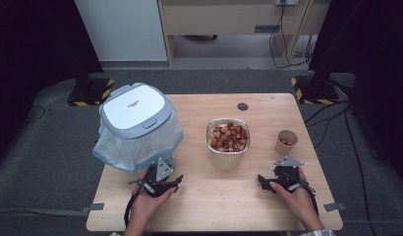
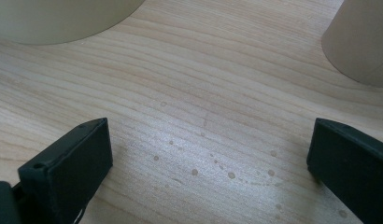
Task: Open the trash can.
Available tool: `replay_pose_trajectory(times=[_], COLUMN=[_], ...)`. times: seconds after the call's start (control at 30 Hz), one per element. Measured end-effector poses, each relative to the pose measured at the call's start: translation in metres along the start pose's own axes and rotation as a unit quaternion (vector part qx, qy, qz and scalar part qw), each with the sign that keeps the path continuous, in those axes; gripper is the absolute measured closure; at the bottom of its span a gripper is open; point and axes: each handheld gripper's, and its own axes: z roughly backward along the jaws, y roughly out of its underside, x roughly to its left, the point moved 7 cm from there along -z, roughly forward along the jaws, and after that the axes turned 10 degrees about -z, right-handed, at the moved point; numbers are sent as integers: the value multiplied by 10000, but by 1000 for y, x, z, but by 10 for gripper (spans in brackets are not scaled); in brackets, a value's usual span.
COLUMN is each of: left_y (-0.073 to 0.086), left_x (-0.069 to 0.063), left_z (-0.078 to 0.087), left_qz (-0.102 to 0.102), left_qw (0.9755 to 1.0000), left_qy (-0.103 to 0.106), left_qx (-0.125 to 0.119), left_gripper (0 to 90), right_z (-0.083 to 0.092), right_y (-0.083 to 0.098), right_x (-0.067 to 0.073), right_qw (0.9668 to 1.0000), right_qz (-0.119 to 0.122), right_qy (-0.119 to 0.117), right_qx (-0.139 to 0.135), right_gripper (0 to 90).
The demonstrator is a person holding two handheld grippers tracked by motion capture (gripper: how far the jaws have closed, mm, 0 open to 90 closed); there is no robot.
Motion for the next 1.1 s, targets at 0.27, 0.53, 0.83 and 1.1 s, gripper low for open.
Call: replay_pose_trajectory(times=[0.27, 0.53, 0.83, 1.1], left_y=[2, 5, 8, 12], left_x=[8, 21, 23, 26], left_z=[2, -4, -9, -11], left_qz=[48, -60, -352, -269], left_qw=[9999, 9994, 9976, 9972], left_qy=[-108, -300, -494, -557], left_qx=[-6, 131, 337, 418], left_gripper=[627, 807, 872, 871], right_z=[0, 1, 1, 1], right_y=[0, 1, 1, 1], right_x=[0, 0, 0, 0], right_qw=[10000, 10000, 10000, 10000], right_qz=[5, -8, -23, -22], right_qy=[-4, 4, 16, 15], right_qx=[-7, -5, -9, -9], right_gripper=[7, 6, 7, 7])
